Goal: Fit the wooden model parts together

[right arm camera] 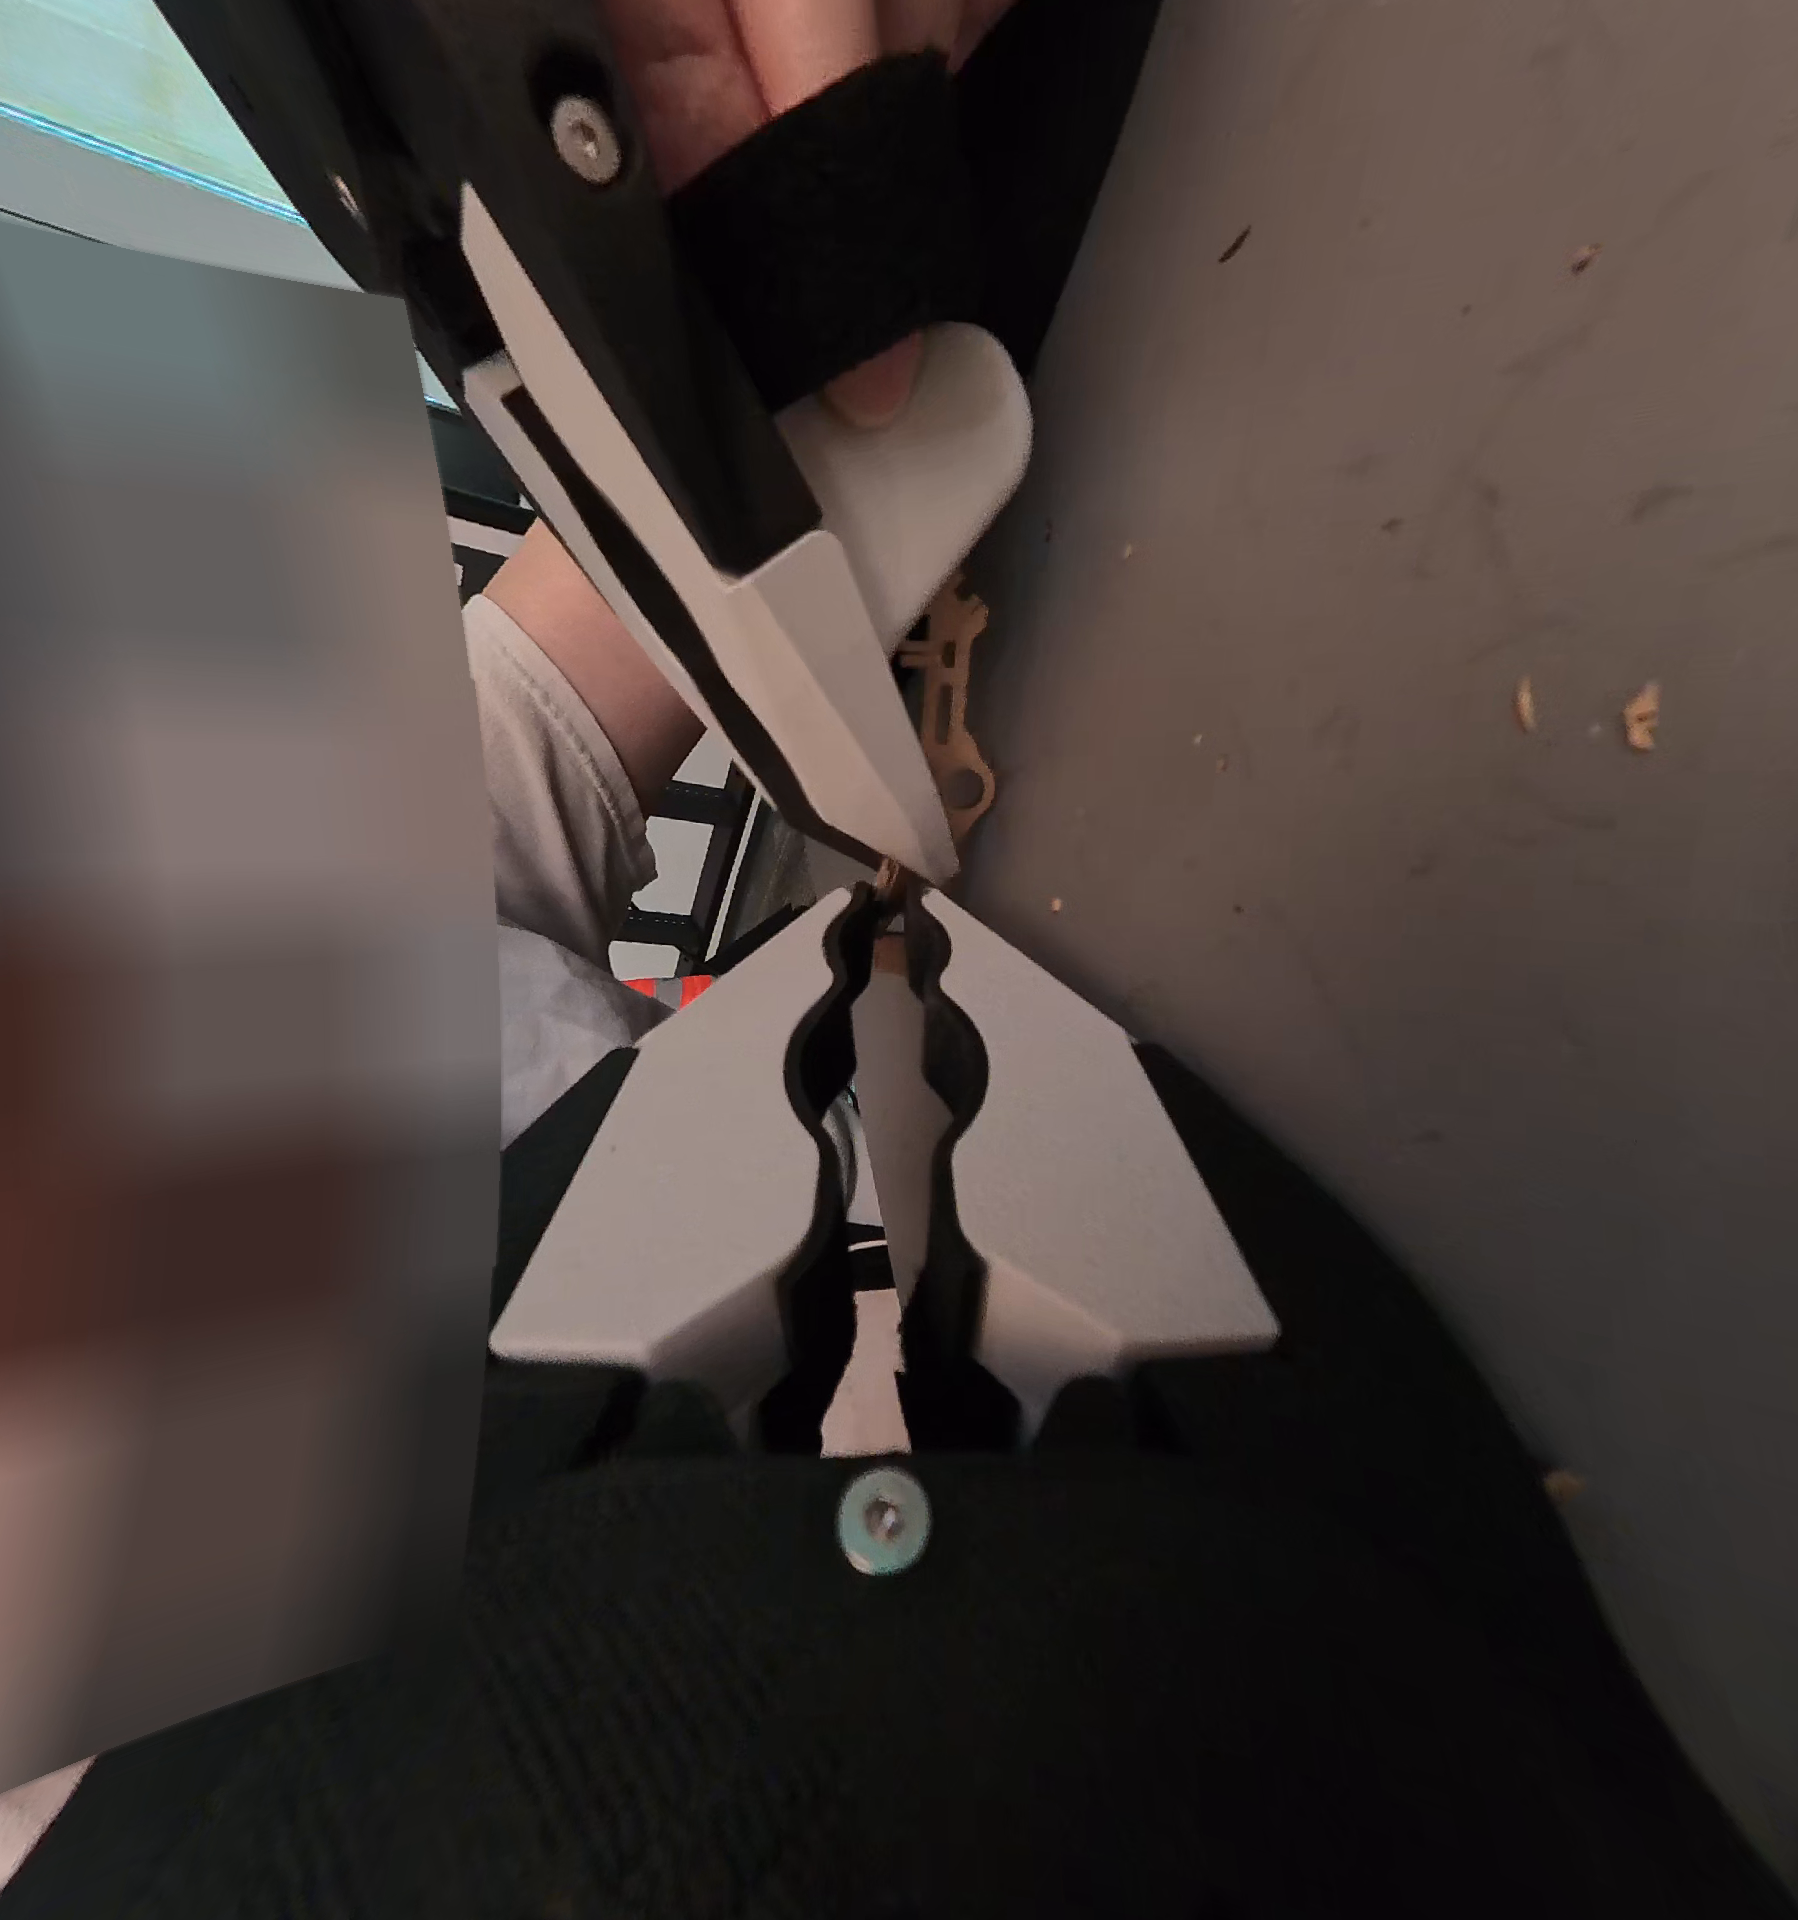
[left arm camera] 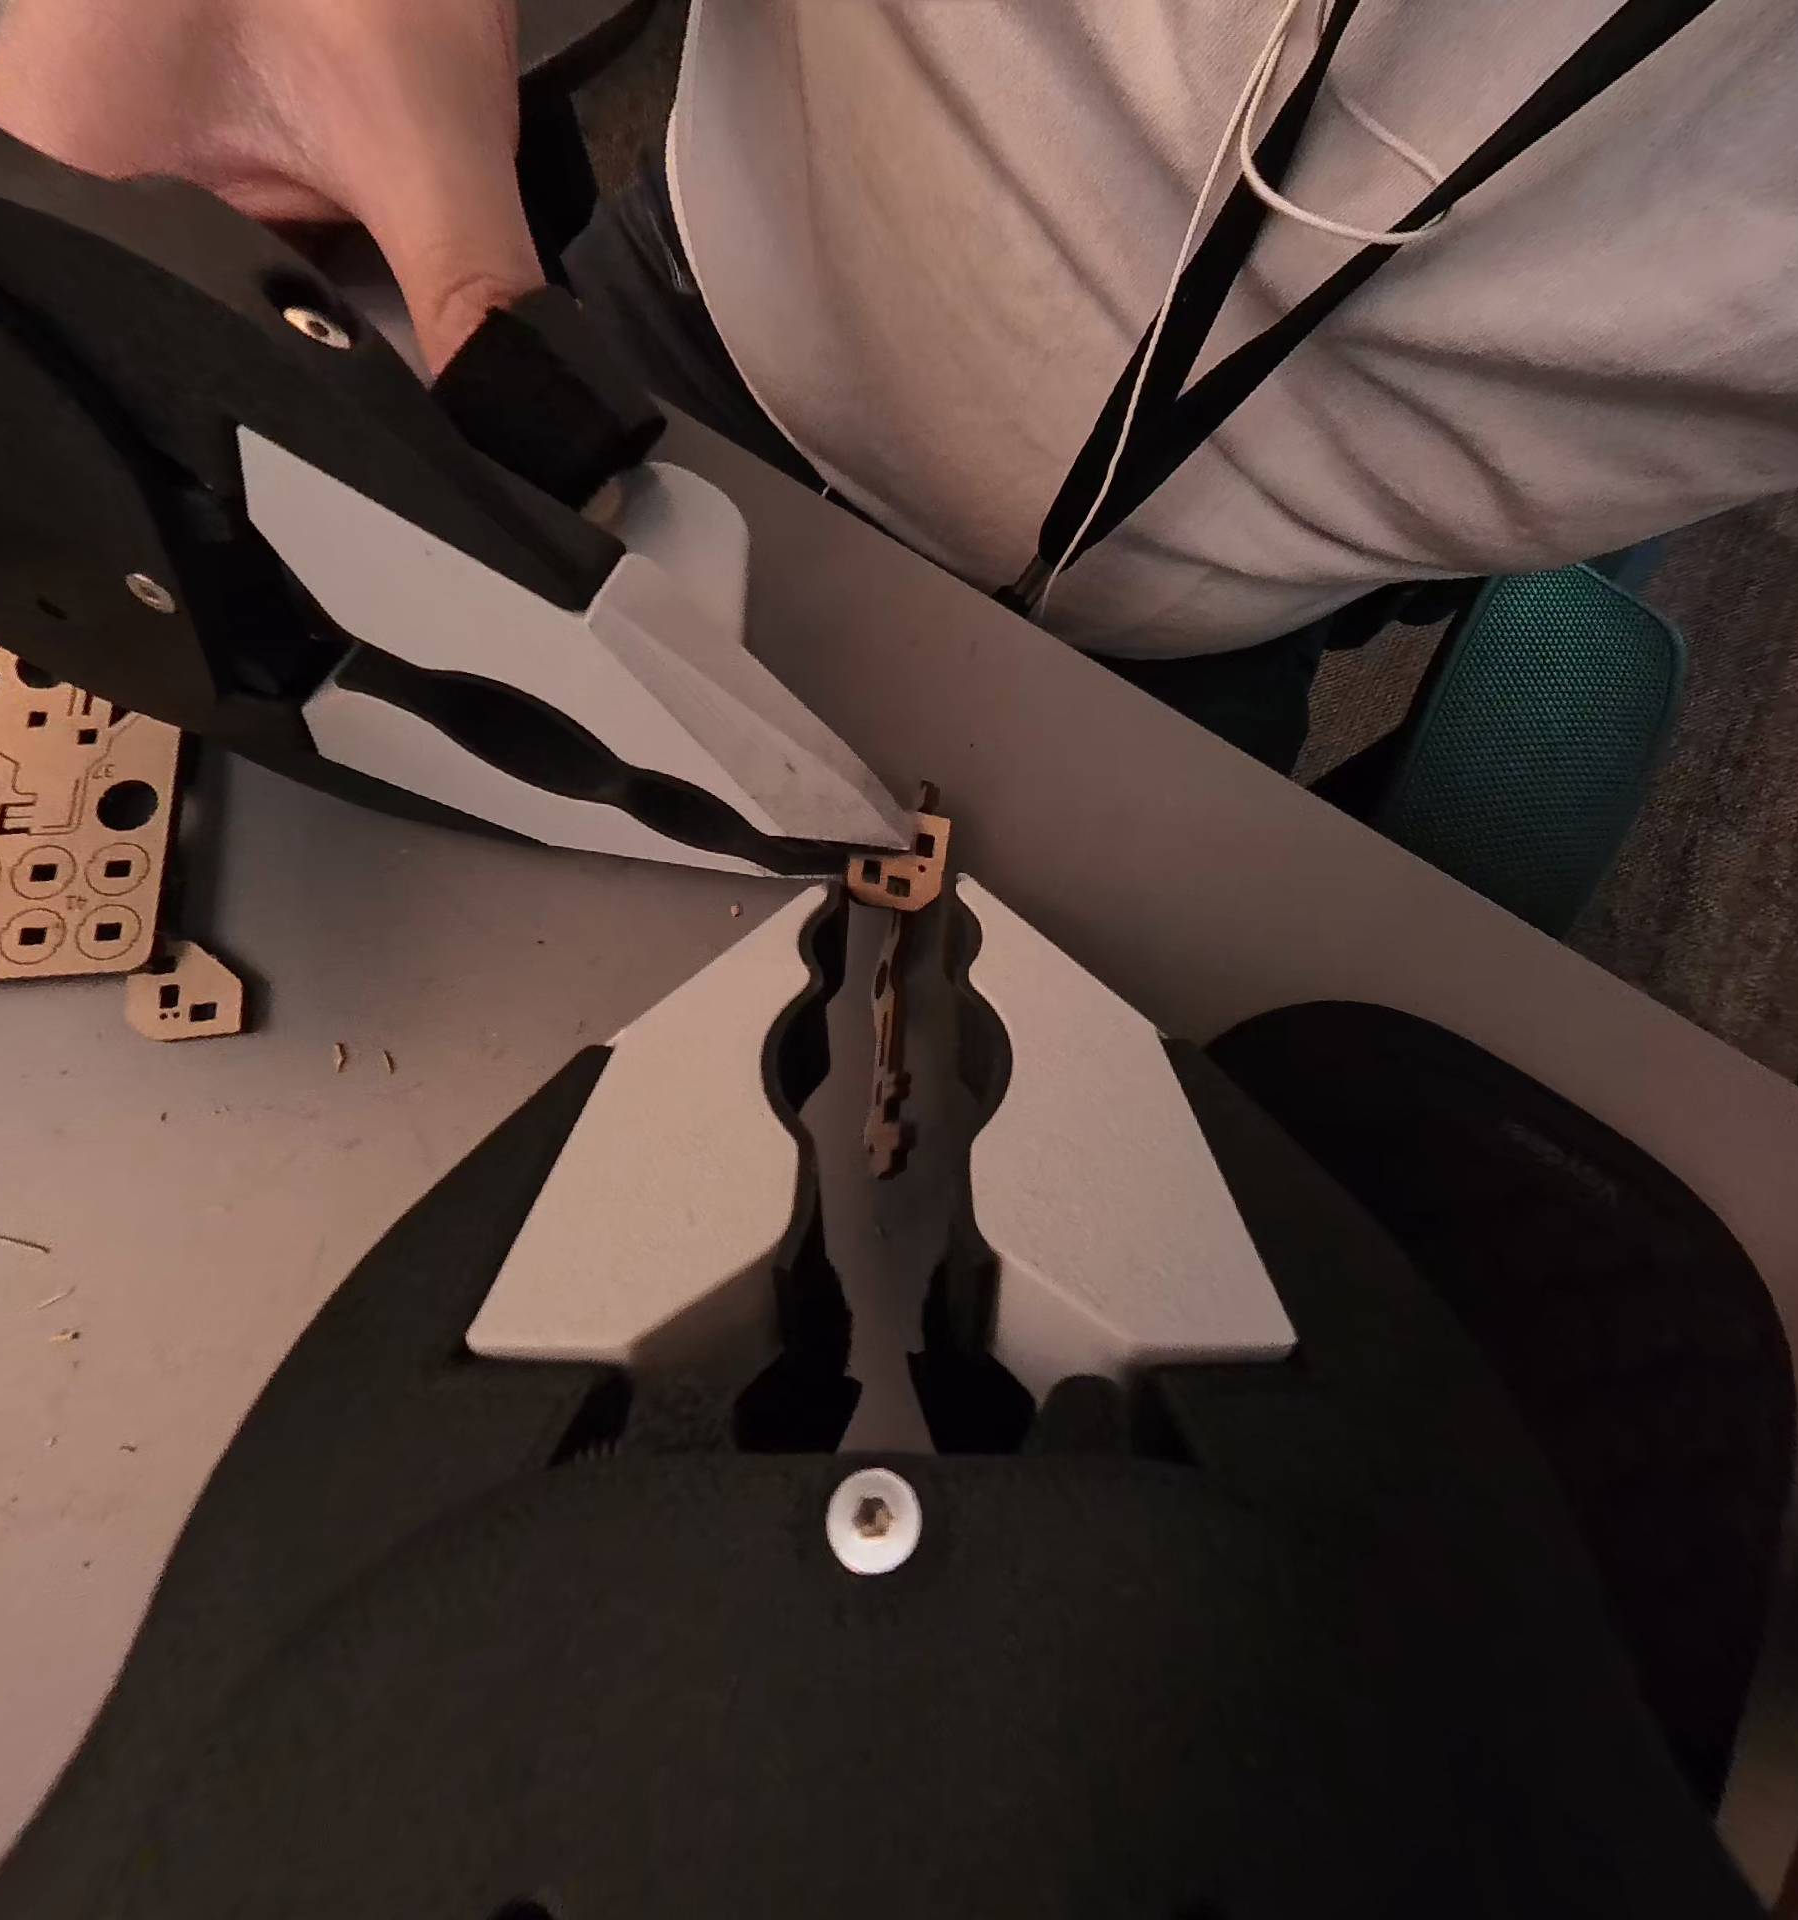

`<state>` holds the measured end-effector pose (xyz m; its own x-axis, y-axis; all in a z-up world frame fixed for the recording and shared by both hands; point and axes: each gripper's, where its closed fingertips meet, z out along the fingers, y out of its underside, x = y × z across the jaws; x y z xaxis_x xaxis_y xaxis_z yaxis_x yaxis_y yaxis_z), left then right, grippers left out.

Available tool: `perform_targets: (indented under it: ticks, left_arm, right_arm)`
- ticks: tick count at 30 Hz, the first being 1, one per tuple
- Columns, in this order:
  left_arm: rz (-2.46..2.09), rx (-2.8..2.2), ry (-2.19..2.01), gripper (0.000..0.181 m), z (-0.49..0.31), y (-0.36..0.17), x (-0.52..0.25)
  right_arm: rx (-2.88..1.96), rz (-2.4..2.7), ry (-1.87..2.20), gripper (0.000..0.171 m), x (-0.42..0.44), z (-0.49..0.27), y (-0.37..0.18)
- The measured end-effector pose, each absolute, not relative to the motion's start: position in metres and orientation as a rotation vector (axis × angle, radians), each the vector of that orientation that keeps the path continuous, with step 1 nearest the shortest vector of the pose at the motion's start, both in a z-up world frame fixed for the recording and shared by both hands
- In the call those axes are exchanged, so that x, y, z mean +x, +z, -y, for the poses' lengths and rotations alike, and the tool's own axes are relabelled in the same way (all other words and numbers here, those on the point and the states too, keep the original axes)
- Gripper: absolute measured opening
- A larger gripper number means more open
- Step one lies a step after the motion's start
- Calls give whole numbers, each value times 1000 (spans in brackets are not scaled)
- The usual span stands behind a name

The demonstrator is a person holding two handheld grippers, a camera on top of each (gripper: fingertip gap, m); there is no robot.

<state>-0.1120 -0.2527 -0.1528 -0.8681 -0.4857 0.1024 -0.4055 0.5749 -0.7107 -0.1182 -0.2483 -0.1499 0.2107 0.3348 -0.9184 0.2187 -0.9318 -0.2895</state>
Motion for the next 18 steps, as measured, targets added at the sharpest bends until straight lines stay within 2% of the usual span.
perform_targets:
  ticks: [18]
  left_arm:
    - [-2734, -793, -1064, 12, 246, -161, -113]
  right_arm:
    - [-2345, 548, 1862, 2, -117, 248, -147]
